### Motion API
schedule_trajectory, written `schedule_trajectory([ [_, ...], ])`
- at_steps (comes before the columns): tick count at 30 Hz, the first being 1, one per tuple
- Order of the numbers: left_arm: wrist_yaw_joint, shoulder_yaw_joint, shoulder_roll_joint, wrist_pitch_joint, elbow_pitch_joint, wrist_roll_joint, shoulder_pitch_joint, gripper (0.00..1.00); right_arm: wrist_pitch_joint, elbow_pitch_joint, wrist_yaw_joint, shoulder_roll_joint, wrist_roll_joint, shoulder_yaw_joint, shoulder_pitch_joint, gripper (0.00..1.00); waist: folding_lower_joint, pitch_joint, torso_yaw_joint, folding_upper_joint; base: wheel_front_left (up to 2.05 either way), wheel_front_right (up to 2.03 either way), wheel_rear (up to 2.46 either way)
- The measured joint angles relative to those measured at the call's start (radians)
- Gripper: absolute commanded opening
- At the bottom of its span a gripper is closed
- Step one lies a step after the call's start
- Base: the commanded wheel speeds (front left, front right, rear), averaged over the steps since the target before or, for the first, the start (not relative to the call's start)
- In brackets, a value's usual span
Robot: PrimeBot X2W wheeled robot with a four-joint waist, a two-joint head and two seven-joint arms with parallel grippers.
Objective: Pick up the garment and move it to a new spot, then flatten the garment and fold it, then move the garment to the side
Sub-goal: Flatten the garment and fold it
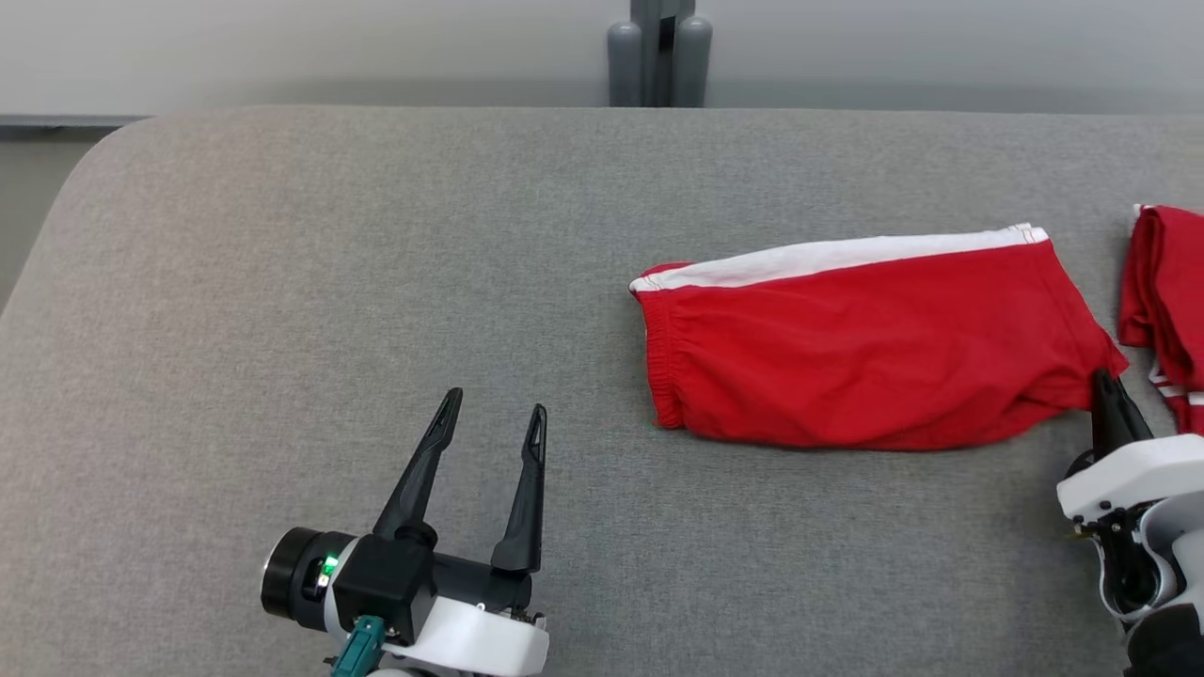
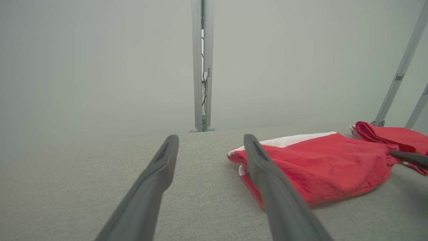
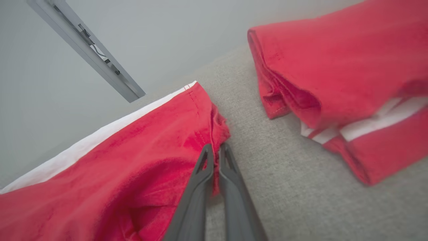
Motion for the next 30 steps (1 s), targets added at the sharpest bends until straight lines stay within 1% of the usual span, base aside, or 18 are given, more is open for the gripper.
schedule_trajectory([
  [3,0.000,0.006,0.000,0.000,0.002,0.000,0.008,1.00,-0.001,-0.043,0.000,-0.013,0.005,-0.005,0.055,0.00,0.0000,-0.025,-0.038,0.0000,0.00,0.00,0.00],
  [7,-0.009,0.002,-0.001,0.000,0.011,0.001,0.011,1.00,-0.001,-0.061,0.000,-0.026,0.001,-0.019,0.077,0.00,0.0000,-0.049,-0.065,0.0000,0.00,0.00,0.00],
  [11,-0.011,-0.007,-0.001,0.000,0.022,0.000,0.012,1.00,-0.001,-0.090,0.000,-0.033,-0.022,-0.024,0.078,0.00,0.0000,-0.072,-0.067,0.0000,0.00,0.00,0.00],
  [15,-0.013,-0.013,-0.001,0.000,0.030,-0.009,0.013,1.00,-0.001,-0.147,0.000,-0.021,-0.058,-0.013,0.078,0.00,0.0000,-0.088,-0.049,0.0000,0.00,0.00,0.00],
  [18,-0.013,-0.020,-0.001,0.000,0.033,-0.012,0.018,1.00,0.001,-0.214,0.000,-0.004,-0.087,0.001,0.078,0.00,0.0000,-0.101,-0.031,0.0000,0.00,0.00,0.00],
  [21,-0.012,-0.021,-0.001,0.000,0.035,-0.013,0.023,1.00,0.030,-0.297,0.000,0.018,-0.122,0.018,0.086,0.00,0.0000,-0.115,-0.013,0.0000,0.00,0.00,0.00],
  [26,-0.012,-0.022,-0.001,0.000,0.036,-0.013,0.030,1.00,0.103,-0.440,0.000,0.071,-0.167,0.046,0.131,0.00,0.0000,-0.131,0.017,0.0000,0.00,0.00,0.00],
  [30,-0.018,-0.020,-0.001,0.000,0.039,-0.013,0.035,1.00,0.171,-0.523,0.000,0.123,-0.199,0.081,0.160,0.00,0.0000,-0.140,0.034,0.0000,0.00,0.00,0.00],
])
